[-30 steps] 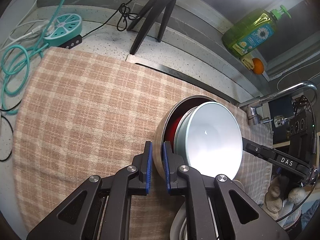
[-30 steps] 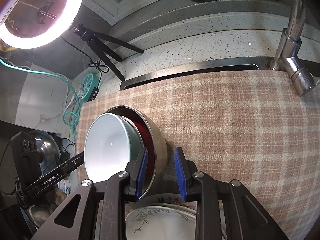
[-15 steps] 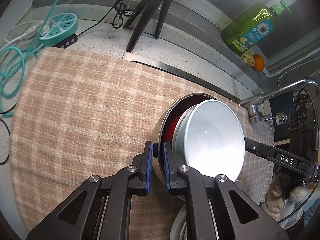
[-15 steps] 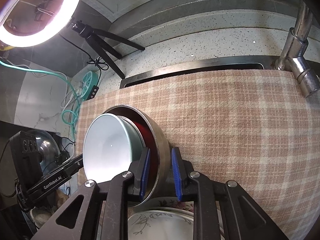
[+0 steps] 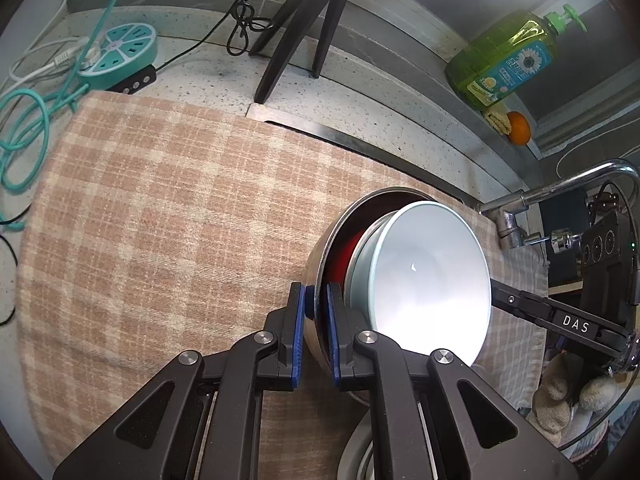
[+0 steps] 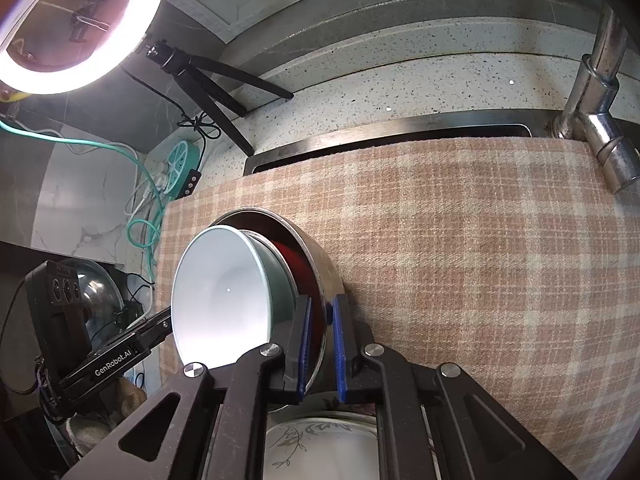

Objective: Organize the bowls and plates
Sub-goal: 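Regrip the nested bowls' rim with both tools and lift the stack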

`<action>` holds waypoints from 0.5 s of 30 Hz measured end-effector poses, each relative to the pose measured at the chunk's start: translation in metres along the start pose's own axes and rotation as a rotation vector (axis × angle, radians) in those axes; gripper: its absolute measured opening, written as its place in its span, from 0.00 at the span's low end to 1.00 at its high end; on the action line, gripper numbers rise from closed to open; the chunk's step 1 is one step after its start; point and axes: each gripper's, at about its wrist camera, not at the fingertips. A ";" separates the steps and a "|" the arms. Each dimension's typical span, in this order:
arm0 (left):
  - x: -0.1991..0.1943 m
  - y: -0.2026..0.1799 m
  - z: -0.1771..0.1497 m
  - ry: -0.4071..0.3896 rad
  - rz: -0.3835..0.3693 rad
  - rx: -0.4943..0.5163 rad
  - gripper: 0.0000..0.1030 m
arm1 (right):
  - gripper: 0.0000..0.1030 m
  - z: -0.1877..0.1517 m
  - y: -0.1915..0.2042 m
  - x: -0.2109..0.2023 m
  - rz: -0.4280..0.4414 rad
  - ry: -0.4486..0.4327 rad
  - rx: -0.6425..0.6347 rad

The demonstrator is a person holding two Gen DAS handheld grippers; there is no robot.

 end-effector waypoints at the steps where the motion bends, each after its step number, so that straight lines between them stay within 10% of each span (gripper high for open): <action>1: 0.000 0.000 0.000 -0.001 -0.001 -0.002 0.09 | 0.09 -0.001 0.001 0.000 -0.003 -0.001 -0.002; 15: -0.009 -0.006 -0.003 -0.019 0.011 0.005 0.09 | 0.09 -0.005 0.000 -0.004 -0.001 -0.005 0.017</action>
Point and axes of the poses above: each gripper's, at about its wrist camera, not at the fingertips, and x roughly the way its jaws point, y to its left, z to its top, and after that the axes turned 15 degrees about y, right-handed
